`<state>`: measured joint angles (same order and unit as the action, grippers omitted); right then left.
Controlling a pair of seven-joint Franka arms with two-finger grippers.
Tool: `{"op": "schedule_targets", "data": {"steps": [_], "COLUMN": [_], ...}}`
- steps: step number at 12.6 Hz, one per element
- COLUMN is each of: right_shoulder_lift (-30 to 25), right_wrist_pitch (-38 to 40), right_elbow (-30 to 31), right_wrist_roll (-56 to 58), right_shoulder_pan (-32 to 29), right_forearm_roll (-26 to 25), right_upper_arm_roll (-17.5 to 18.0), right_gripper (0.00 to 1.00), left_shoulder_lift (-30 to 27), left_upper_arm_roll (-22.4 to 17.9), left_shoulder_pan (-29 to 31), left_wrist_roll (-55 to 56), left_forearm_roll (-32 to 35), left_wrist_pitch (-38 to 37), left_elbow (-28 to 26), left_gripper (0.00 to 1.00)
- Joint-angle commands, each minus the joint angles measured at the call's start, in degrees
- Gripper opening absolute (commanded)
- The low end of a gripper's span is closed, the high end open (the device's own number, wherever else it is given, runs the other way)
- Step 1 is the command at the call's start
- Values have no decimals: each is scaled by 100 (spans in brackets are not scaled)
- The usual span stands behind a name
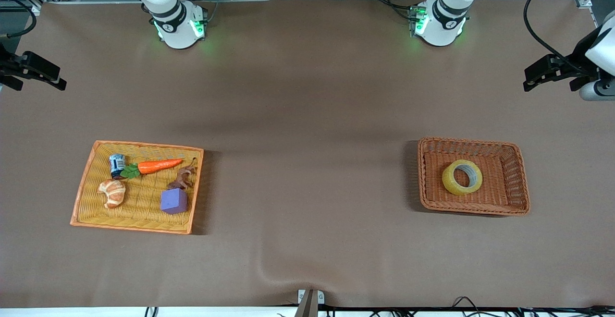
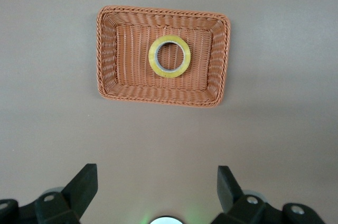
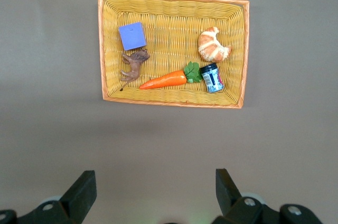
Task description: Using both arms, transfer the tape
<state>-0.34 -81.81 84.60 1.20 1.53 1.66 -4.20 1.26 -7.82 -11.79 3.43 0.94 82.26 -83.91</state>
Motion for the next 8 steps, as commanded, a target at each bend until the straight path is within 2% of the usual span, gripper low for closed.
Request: {"op": "schedule_targets", "data": {"steps": [1,8], "right_shoulder_lift": [52,78], "right_wrist_pitch": [104,86], "right_elbow": [-111,-111], "right_wrist_roll": [-23,-32], "right_shoulder_pan": [14,23], "right_forearm_roll": [-26,-26], "right_upper_arm_roll": [-2,-2], "right_gripper": [100,100], "left_shoulder_lift": [84,84], "left_upper_arm_roll": [-26,-9], "left_shoulder_pan": [10,11], "left_wrist_roll": [17,-9], "left_forearm_roll": [117,108], "left_wrist_pitch": [-34,-34], "left_elbow": [173,173], "left_gripper": [100,100]}}
